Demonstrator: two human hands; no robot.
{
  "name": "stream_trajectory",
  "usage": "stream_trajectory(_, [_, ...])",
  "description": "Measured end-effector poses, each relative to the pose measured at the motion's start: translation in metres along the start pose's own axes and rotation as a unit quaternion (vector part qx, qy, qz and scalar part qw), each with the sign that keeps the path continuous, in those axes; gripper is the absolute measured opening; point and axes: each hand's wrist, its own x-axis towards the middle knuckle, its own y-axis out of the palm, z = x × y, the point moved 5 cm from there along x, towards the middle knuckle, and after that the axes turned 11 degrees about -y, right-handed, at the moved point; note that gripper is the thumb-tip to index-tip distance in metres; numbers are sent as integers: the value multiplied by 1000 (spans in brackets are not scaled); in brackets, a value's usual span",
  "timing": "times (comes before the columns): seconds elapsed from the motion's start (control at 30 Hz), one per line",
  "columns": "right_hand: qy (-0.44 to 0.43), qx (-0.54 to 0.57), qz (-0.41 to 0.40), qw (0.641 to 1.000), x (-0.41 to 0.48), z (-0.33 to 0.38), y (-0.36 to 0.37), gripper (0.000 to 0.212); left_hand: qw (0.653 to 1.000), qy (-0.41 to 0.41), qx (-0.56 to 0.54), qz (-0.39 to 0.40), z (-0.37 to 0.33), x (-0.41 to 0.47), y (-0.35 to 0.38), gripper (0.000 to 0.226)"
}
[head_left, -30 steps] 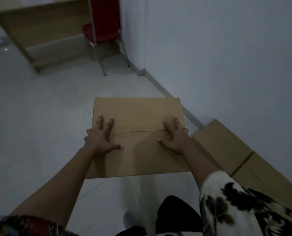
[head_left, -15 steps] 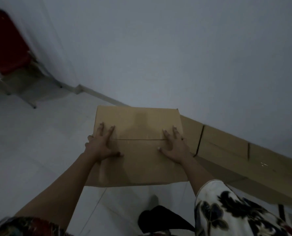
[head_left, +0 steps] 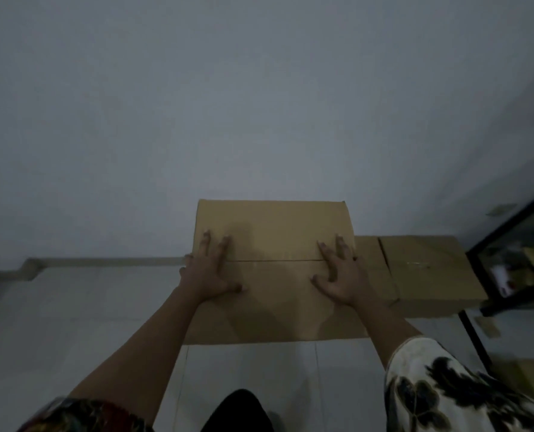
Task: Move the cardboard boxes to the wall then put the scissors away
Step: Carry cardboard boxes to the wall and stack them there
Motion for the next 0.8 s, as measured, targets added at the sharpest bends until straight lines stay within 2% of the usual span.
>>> stream_trajectory(0.53, [179, 30, -78, 980, 11, -161, -90, 96, 982, 170, 71, 50, -234, 134, 4, 134])
stream_trajectory(0.8, [226, 41, -90, 969, -6, -231, -118, 100, 972, 210, 82, 65, -327, 152, 27, 127])
